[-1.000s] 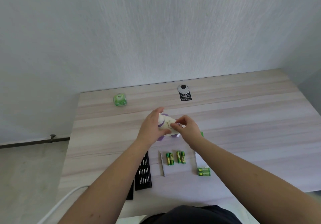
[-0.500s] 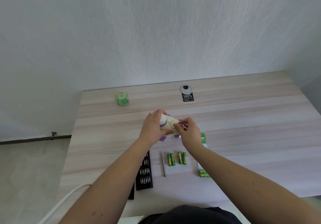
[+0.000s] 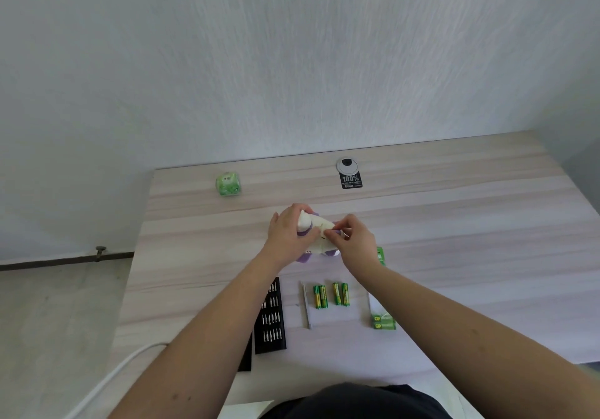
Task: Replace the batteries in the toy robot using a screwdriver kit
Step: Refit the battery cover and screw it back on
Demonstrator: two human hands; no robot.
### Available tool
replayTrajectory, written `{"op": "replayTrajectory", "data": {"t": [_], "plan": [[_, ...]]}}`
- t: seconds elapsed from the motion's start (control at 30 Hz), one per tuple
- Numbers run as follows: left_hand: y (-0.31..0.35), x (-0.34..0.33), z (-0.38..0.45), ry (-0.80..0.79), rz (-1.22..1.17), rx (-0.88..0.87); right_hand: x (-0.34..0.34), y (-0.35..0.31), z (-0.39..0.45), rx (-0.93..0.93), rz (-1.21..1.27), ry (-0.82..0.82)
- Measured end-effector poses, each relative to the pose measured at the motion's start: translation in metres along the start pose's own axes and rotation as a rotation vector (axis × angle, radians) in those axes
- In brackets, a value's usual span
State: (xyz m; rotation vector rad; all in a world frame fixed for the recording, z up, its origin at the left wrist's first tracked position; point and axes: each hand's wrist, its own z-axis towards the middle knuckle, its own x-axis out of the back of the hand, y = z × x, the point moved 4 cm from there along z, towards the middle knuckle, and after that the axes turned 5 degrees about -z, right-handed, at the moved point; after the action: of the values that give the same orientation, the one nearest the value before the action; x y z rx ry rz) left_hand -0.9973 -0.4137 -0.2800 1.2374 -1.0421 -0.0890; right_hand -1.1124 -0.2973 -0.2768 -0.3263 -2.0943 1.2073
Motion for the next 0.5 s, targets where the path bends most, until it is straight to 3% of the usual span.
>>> {"op": "replayTrajectory", "data": {"t": [0.23, 0.5], "plan": [[-0.001, -0.010, -0.003, 0.211, -0.056, 0.079, -0.002, 0.000, 0.000, 0.049, -0.037, 0.001], [-0.003, -0.011, -0.003, 0.210, -0.063, 0.094, -0.003, 0.010, 0.001, 0.022, 0.016, -0.031]]}}
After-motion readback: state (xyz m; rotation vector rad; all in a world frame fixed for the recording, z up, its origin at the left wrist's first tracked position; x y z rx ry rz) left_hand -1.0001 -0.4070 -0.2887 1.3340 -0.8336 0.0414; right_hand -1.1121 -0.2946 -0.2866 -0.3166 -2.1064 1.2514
